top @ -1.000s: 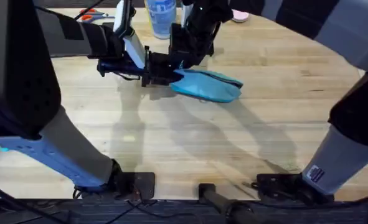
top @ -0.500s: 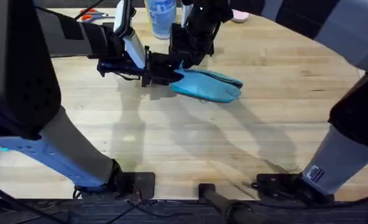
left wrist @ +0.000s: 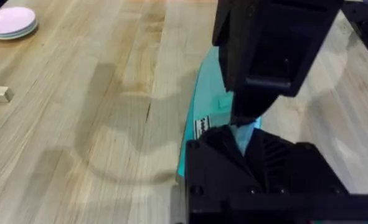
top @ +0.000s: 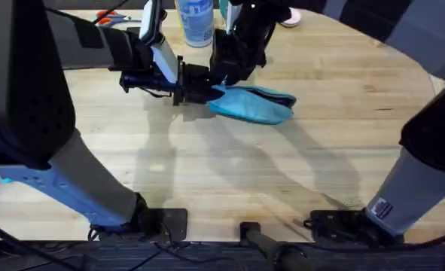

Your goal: Unzip the bag, pick up the pens from the table one at a time and place them inside, then zip the bag closed.

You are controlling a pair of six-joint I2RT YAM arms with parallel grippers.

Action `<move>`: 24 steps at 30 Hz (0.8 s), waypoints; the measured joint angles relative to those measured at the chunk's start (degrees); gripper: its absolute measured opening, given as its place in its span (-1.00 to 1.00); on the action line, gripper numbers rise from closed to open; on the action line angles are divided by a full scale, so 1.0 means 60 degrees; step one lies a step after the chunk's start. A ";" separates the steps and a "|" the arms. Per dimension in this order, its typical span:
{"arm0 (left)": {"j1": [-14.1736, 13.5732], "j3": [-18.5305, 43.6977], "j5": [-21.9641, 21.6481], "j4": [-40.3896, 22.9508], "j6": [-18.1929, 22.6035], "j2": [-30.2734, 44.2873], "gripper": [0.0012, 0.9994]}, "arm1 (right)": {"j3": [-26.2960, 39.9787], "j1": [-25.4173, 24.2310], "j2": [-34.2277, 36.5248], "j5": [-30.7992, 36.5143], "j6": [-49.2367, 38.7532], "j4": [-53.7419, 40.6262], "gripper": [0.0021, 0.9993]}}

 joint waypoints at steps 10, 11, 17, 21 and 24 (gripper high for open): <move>-0.0065 0.0000 0.0029 -0.0036 0.0000 0.0002 -0.91 | 0.0000 -0.0191 0.0000 -0.0260 -0.0527 -0.0176 -0.94; -0.0065 0.0000 0.0036 -0.0036 0.0000 0.0002 -0.91 | 0.0004 -0.0217 0.0003 -0.0296 -0.0555 -0.0183 -0.94; -0.0071 0.0000 0.0115 -0.0029 0.0000 0.0000 -0.91 | 0.0004 -0.0435 -0.0055 -0.0498 -0.0652 -0.0313 -0.94; -0.0090 0.0000 0.0356 -0.0029 -0.0007 0.0002 -0.91 | 0.0004 -0.0615 -0.0247 -0.0608 -0.0747 -0.0478 -0.94; -0.0130 0.0000 0.0517 -0.0025 -0.0051 0.0002 -0.91 | 0.0004 -0.0710 -0.0324 -0.0666 -0.0889 -0.0591 -0.94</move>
